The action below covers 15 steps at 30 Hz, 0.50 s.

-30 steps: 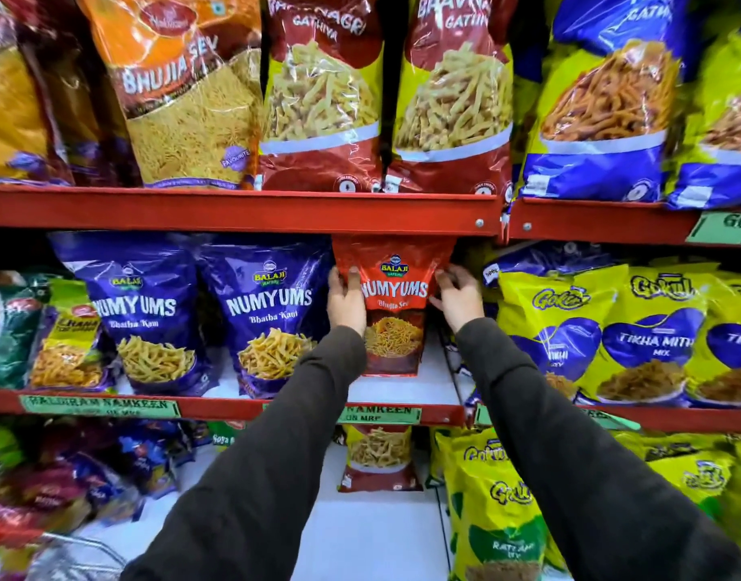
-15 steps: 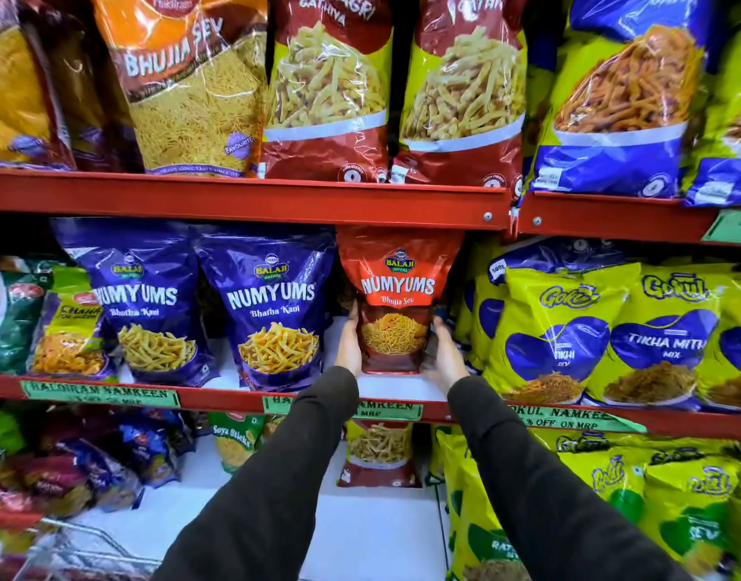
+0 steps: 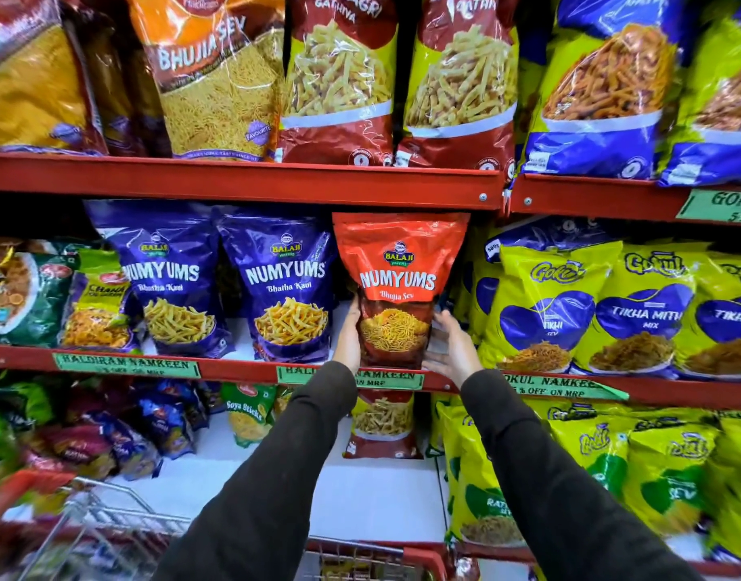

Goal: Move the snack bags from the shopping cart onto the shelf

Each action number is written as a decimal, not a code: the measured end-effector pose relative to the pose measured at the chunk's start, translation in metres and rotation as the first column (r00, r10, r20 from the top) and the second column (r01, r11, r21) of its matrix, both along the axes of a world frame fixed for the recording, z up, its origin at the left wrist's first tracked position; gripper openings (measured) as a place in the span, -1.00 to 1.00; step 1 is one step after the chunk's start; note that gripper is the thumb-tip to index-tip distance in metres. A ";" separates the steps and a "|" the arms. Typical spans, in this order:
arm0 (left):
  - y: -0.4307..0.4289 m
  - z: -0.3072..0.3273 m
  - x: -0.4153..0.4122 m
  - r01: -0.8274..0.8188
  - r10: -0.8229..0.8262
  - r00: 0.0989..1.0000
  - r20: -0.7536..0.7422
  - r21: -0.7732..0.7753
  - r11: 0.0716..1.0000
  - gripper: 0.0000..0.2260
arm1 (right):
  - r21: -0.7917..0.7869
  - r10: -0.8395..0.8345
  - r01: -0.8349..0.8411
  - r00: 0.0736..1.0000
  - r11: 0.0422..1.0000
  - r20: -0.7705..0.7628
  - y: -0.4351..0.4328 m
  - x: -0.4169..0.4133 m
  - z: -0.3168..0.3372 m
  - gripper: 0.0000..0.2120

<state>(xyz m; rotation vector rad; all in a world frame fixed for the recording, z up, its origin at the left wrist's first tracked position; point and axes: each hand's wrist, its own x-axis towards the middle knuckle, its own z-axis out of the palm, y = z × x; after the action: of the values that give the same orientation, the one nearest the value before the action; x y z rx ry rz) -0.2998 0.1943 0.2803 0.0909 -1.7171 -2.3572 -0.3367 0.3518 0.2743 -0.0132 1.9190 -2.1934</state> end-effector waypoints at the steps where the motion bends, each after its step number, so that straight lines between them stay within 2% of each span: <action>1: 0.001 0.001 0.005 0.003 -0.004 1.000 -0.020 -0.016 1.000 -0.61 | 0.005 0.002 -0.002 1.000 1.000 -0.005 0.001 0.003 0.000 -0.51; 9: 0.002 0.000 0.011 0.001 -0.004 0.999 -0.048 -0.062 0.998 -0.59 | -0.033 0.003 -0.002 0.999 0.999 0.035 -0.005 0.015 0.007 -0.48; 12: 0.004 0.004 0.014 -0.015 0.012 0.999 -0.041 -0.065 0.998 -0.58 | -0.046 0.020 -0.018 0.999 0.999 0.041 -0.006 0.020 0.010 -0.52; 15: 0.003 0.001 0.017 -0.118 0.112 0.992 -0.051 -0.154 0.981 -0.58 | -0.009 -0.005 0.005 0.998 1.000 -0.057 -0.005 0.021 0.006 -0.57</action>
<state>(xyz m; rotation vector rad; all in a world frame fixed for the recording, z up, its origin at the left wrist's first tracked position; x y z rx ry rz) -0.2823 0.1970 0.2815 0.1107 -1.8187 -2.1198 -0.3156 0.3468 0.2804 -0.0735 1.9417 -2.2275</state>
